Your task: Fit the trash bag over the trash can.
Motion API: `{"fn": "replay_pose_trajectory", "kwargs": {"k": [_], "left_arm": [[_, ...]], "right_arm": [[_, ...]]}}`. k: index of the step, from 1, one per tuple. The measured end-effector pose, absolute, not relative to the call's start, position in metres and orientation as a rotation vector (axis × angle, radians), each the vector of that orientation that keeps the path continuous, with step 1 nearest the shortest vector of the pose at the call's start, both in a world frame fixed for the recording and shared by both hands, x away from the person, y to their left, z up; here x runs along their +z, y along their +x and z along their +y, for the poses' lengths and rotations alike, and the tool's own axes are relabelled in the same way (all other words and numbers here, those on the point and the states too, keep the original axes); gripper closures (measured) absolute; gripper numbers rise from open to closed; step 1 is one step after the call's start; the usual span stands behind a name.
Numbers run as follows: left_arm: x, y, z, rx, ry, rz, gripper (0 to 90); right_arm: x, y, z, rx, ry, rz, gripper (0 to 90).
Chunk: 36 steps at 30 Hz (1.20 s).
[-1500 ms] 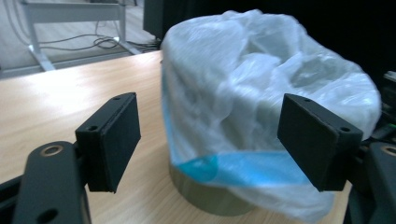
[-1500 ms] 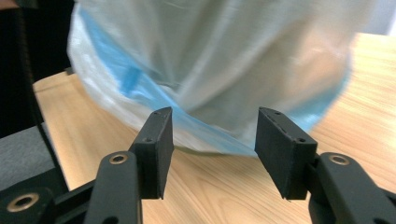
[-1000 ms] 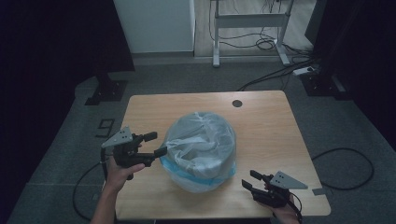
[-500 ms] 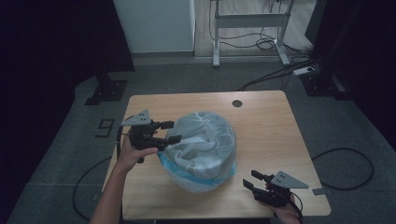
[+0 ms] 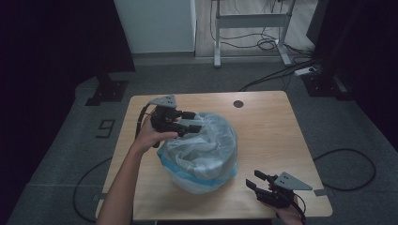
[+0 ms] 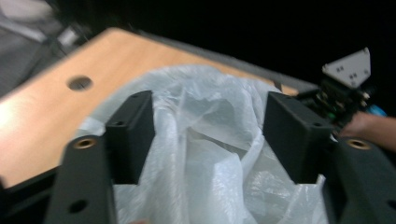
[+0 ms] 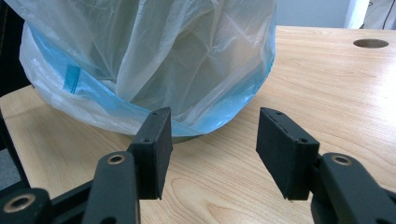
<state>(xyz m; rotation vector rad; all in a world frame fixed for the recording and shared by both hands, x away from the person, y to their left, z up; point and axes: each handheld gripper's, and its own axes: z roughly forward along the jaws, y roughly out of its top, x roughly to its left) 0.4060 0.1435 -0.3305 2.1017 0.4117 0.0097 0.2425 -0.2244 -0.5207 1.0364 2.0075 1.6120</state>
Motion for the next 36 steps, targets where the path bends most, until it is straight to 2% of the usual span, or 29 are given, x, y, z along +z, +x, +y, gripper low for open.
{"fn": "replay_pose_trajectory", "kwargs": {"k": [13, 20, 29, 36], "left_arm": [[-0.334, 0.417, 0.099, 0.006, 2.211, 0.414, 39.8], [-0.343, 0.421, 0.07, 0.045, 2.382, 0.414, 45.4], [-0.362, 0.416, 0.043, 0.071, 2.504, 0.387, 45.5], [-0.371, 0.414, 0.036, 0.087, 2.565, 0.381, 43.9]], "right_arm": [[-0.52, 0.241, -0.223, 1.617, 1.03, 2.008, 44.7], [-0.52, 0.242, -0.225, 1.611, 1.034, 1.999, 44.7], [-0.521, 0.241, -0.225, 1.601, 1.031, 2.006, 44.7], [-0.523, 0.241, -0.223, 1.587, 1.024, 2.027, 44.7]]}}
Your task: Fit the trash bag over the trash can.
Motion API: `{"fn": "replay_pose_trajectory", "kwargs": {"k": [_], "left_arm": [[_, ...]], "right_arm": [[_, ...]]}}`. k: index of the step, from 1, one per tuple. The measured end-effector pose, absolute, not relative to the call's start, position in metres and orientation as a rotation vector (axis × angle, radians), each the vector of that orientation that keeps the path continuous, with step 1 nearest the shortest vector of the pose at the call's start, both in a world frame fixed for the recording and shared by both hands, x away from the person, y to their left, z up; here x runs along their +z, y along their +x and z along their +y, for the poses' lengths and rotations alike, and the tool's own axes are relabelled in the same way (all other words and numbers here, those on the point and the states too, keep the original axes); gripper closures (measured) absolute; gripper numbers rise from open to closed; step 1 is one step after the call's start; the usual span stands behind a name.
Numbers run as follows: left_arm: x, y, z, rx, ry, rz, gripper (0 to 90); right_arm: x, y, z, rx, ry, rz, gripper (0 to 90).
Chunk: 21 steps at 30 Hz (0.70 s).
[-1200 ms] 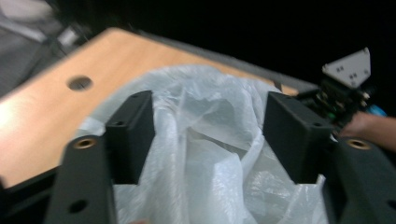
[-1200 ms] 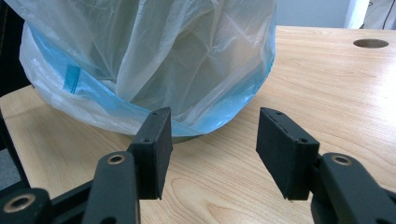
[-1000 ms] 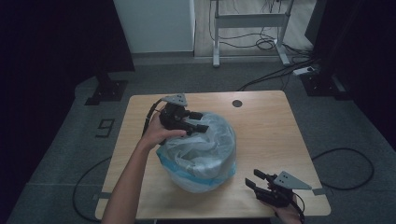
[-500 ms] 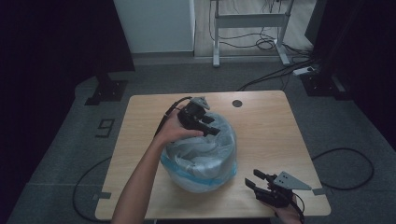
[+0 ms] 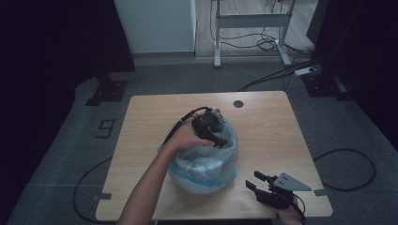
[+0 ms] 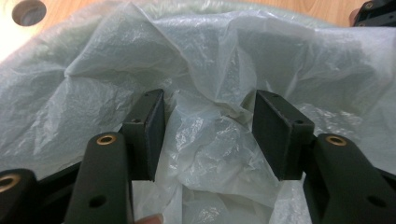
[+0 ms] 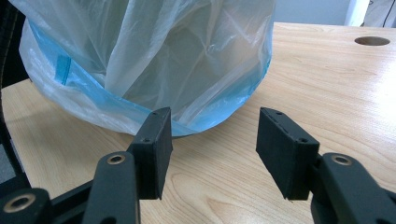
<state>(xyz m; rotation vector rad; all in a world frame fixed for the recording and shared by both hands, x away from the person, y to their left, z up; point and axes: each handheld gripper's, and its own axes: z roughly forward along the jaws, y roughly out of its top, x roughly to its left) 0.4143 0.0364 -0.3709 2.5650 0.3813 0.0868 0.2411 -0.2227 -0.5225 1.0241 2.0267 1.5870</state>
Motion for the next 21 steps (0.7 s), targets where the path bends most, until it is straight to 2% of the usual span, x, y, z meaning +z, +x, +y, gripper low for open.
{"fn": "replay_pose_trajectory", "kwargs": {"k": [4, 12, 21], "left_arm": [[-0.361, 0.411, 0.044, 0.113, 2.501, 0.386, 42.4], [-0.334, 0.401, 0.085, 0.158, 2.385, 0.416, 41.3], [-0.34, 0.393, 0.132, 0.17, 2.336, 0.501, 41.0]], "right_arm": [[-0.523, 0.241, -0.222, 1.585, 1.02, 2.032, 44.7], [-0.523, 0.241, -0.221, 1.581, 1.016, 2.035, 44.6], [-0.524, 0.241, -0.219, 1.575, 1.013, 2.043, 44.6]]}}
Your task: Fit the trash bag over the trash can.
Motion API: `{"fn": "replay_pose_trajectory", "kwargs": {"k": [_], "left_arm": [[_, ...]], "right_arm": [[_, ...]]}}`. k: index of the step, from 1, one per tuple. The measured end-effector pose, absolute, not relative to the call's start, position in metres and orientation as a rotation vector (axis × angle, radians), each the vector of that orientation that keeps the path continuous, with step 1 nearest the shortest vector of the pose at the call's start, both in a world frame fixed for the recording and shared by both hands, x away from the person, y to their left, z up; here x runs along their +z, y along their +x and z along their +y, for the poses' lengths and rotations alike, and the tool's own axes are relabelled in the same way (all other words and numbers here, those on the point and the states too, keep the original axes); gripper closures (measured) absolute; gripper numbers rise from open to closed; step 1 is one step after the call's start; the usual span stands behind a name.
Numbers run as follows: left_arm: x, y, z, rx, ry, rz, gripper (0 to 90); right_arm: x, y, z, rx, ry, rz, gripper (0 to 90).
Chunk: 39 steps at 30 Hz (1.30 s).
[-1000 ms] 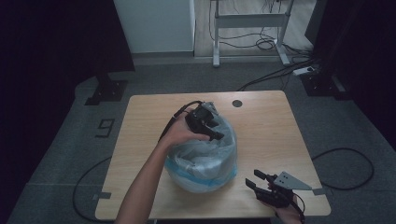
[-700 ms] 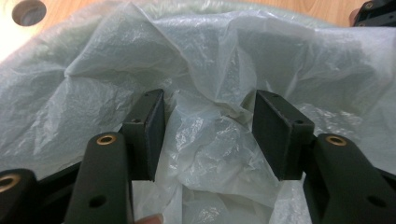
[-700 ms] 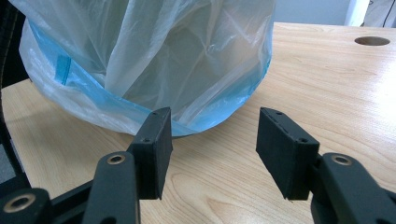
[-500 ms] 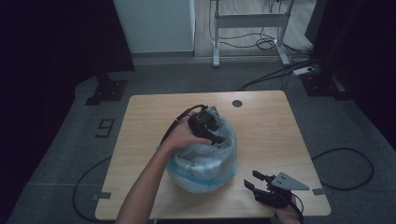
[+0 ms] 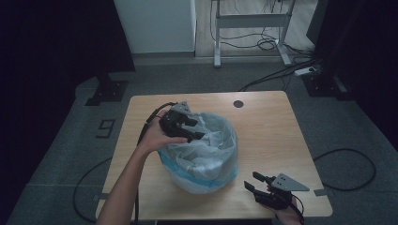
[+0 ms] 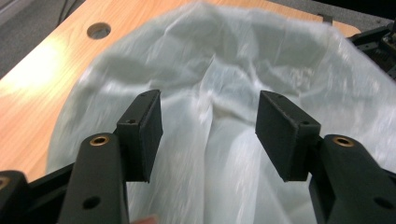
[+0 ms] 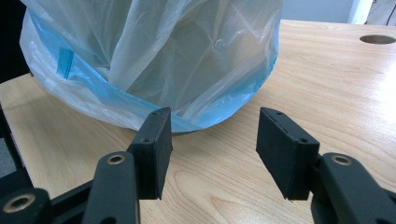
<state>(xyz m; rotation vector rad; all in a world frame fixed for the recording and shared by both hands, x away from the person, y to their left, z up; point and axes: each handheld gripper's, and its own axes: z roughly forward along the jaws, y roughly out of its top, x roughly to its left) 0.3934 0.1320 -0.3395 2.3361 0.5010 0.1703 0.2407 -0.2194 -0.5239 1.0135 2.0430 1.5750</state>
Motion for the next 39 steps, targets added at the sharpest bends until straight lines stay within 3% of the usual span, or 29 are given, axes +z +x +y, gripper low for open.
{"fn": "replay_pose_trajectory", "kwargs": {"k": [12, 21, 31, 39], "left_arm": [[-0.355, 0.393, 0.132, 0.152, 2.466, 0.496, 50.0], [-0.365, 0.395, 0.122, 0.127, 2.577, 0.513, 49.4], [-0.352, 0.382, 0.138, 0.158, 2.454, 0.488, 42.8], [-0.345, 0.358, 0.147, 0.169, 2.417, 0.439, 42.4]], "right_arm": [[-0.526, 0.241, -0.22, 1.57, 1.018, 2.045, 44.6], [-0.525, 0.241, -0.222, 1.571, 1.02, 2.039, 44.6], [-0.526, 0.242, -0.222, 1.563, 1.019, 2.041, 44.3], [-0.526, 0.242, -0.22, 1.561, 1.017, 2.046, 44.0]]}}
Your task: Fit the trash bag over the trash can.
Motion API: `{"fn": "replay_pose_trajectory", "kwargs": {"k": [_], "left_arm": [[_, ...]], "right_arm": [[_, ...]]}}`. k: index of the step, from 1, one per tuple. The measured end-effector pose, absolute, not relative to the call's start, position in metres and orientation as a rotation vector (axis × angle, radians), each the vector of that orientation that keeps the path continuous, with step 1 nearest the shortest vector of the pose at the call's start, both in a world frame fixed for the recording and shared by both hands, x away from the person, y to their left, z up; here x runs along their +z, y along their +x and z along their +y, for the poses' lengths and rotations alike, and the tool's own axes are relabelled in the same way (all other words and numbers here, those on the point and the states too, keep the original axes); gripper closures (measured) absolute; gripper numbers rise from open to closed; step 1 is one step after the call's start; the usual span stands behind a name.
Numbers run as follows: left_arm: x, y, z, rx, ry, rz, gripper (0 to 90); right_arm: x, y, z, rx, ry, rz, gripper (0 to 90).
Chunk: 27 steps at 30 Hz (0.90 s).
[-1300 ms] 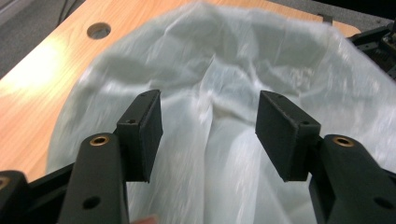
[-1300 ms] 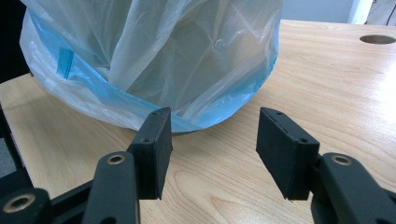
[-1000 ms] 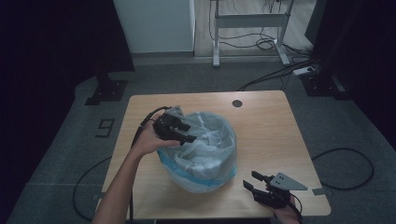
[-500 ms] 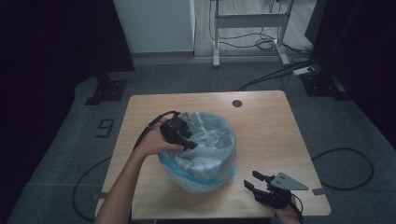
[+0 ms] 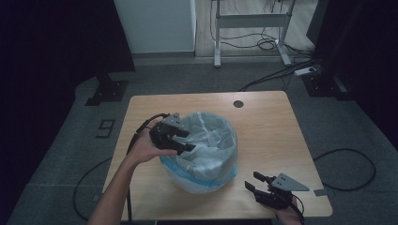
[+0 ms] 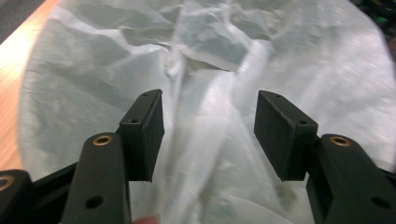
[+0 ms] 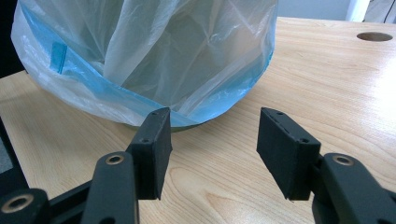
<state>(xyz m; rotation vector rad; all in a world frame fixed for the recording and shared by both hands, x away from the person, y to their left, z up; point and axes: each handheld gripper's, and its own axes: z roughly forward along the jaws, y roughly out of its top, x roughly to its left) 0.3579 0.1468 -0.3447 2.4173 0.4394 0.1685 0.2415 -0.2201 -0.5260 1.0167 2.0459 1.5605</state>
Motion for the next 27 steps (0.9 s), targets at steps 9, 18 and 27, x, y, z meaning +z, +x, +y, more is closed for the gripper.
{"fn": "replay_pose_trajectory", "kwargs": {"k": [9, 18, 27], "left_arm": [[-0.359, 0.344, 0.138, 0.09, 2.508, 0.389, 42.2], [-0.365, 0.345, 0.134, 0.065, 2.505, 0.393, 42.0], [-0.357, 0.339, 0.14, 0.141, 2.423, 0.416, 39.9]], "right_arm": [[-0.527, 0.241, -0.218, 1.552, 1.011, 2.053, 43.6], [-0.528, 0.242, -0.219, 1.546, 1.012, 2.051, 43.2], [-0.527, 0.241, -0.221, 1.537, 1.014, 2.046, 42.8]]}}
